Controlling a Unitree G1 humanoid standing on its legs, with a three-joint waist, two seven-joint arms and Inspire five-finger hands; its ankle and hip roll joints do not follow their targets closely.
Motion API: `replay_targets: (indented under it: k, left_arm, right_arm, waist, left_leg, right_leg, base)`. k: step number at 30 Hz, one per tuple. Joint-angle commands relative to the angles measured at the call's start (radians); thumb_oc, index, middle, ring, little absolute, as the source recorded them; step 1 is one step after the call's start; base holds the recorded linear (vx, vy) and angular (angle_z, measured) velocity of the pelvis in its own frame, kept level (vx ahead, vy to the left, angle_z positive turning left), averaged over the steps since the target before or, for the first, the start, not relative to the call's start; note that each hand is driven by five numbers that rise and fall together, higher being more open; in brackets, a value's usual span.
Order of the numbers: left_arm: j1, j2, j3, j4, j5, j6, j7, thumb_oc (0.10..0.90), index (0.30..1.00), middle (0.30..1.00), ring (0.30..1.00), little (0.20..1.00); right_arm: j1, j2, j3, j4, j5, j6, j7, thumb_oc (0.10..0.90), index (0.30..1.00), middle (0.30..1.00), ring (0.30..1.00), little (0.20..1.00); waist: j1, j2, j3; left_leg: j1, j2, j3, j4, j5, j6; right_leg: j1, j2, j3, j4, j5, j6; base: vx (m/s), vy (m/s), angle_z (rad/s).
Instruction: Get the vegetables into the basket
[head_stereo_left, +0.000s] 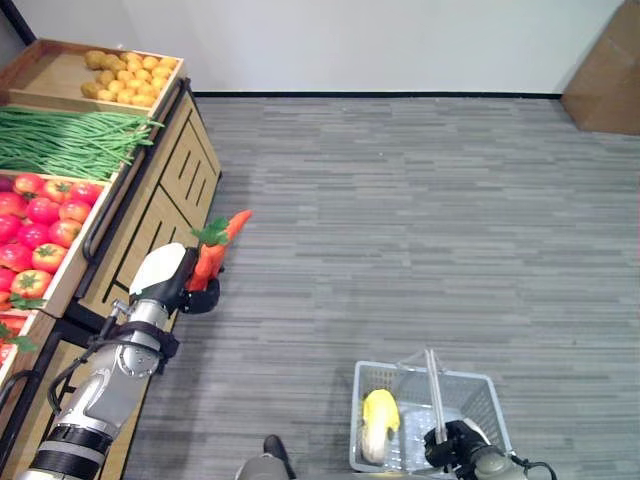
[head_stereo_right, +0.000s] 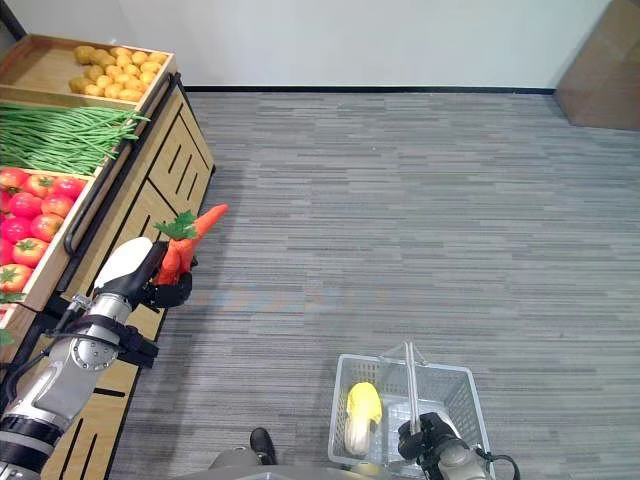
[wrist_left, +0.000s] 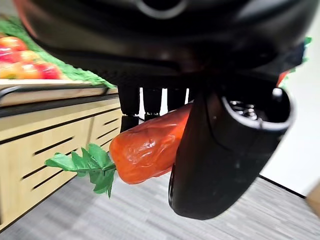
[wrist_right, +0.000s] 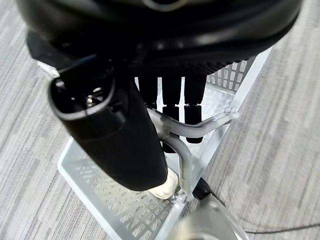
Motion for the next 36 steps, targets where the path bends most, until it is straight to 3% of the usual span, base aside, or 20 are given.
replay_targets:
  k: [1,11,20,27,36]
  left_arm:
    - [-0.099,0.047,0.062,-0.058,-0.006,-0.040,0.044,0.400,0.300,0.300,0.300,0.300]
    - [-0.096,0.082,-0.037,-0.094,0.007,-0.055,-0.043,0.400,0.300,0.300,0.300,0.300]
    - [-0.252,0.078,-0.231,-0.026,0.083,-0.075,-0.091,0.400,0.300,0.300,0.300,0.300]
    - [-0.312,0.015,-0.349,0.035,0.136,-0.085,-0.117,0.400,0.300,0.300,0.300,0.300]
    - [-0.381,-0.184,-0.496,0.345,0.206,-0.064,-0.134,0.400,0.300,0.300,0.300,0.300]
  right_arm:
    - [-0.039,-0.073,-0.011,-0.052,-0.010,-0.021,-0.042,0.400,0.300,0.300,0.300,0.300]
    - [-0.133,-0.097,-0.001,-0.209,-0.050,0.000,-0.071,0.400,0.300,0.300,0.300,0.300]
    - [-0.194,-0.116,0.021,-0.480,-0.029,-0.022,-0.089,0.400,0.300,0.300,0.300,0.300]
    - [-0.169,-0.105,0.049,-0.664,-0.012,-0.049,-0.069,0.400,0.300,0.300,0.300,0.300]
    - [-0.153,-0.087,0.139,-0.932,0.107,-0.082,0.003,0.400,0.300,0.300,0.300,0.300]
  waist:
    - [-0.015,-0.004,0.020]
    - [0.012,0.011,-0.006]
    - [-0.002,0.018,-0.029]
    - [-0.022,0.025,-0.036]
    - [-0.057,0.035,-0.043]
  left_leg:
    - [0.058,-0.080,-0.113,-0.091,-0.135,-0.058]
    - [0.169,-0.136,-0.042,-0.151,-0.182,0.014]
    - [0.213,-0.135,-0.007,-0.168,-0.180,0.020]
    - [0.226,-0.130,0.004,-0.173,-0.179,0.013]
    - [0.228,-0.122,0.034,-0.184,-0.164,0.001]
  right_leg:
    - [-0.089,-0.038,0.069,0.034,0.012,0.038]
    - [-0.090,-0.071,0.170,0.081,0.022,0.082]
    - [-0.070,-0.064,0.172,0.058,0.027,0.077]
    - [-0.063,-0.057,0.177,0.048,0.025,0.074]
    - [-0.074,-0.044,0.195,0.034,0.034,0.071]
  base:
    - [0.07,0.156,-0.17]
    - [0.06,0.209,-0.39]
    - [-0.01,0.011,-0.07]
    - [0.01,-0.033,-0.08]
    - [0.00,-0.025,-0.10]
